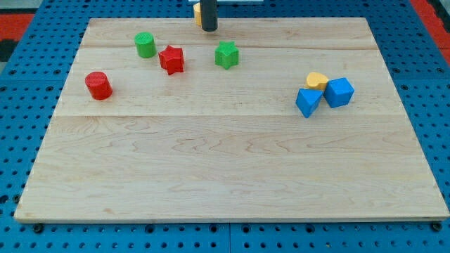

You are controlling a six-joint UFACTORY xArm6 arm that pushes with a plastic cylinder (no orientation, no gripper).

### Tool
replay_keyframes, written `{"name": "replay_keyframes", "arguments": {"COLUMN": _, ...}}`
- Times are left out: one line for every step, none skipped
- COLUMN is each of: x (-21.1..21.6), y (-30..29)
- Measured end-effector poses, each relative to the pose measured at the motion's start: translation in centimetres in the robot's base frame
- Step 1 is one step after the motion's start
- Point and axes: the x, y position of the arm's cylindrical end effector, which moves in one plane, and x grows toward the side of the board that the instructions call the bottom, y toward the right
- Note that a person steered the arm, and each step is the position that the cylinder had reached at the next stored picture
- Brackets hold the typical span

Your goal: Push the green star slightly towards the top right of the board

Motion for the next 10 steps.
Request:
{"name": "replay_keyframes", "arguments": {"x": 0.0, "y": -2.9}}
{"name": "replay_keyframes", "arguments": {"x": 0.0, "y": -2.7}}
{"name": "replay_keyframes", "arguments": {"x": -0.3, "y": -2.5}}
{"name": "replay_keyframes", "arguments": {"x": -0.6, "y": -2.4}}
{"name": "replay_keyframes", "arguments": {"x": 0.7, "y": -2.3}}
{"name": "replay_keyframes", "arguments": {"x": 6.2, "y": -2.3}}
{"name": "replay_keyframes", "arguments": {"x": 8.5, "y": -2.8}}
{"name": "replay_keyframes", "arguments": {"x": 11.7, "y": -3.7}}
{"name": "replay_keyframes", "arguments": {"x": 13.0, "y": -0.5}}
{"name": "replay_keyframes", "arguments": {"x": 9.6, "y": 6.6}}
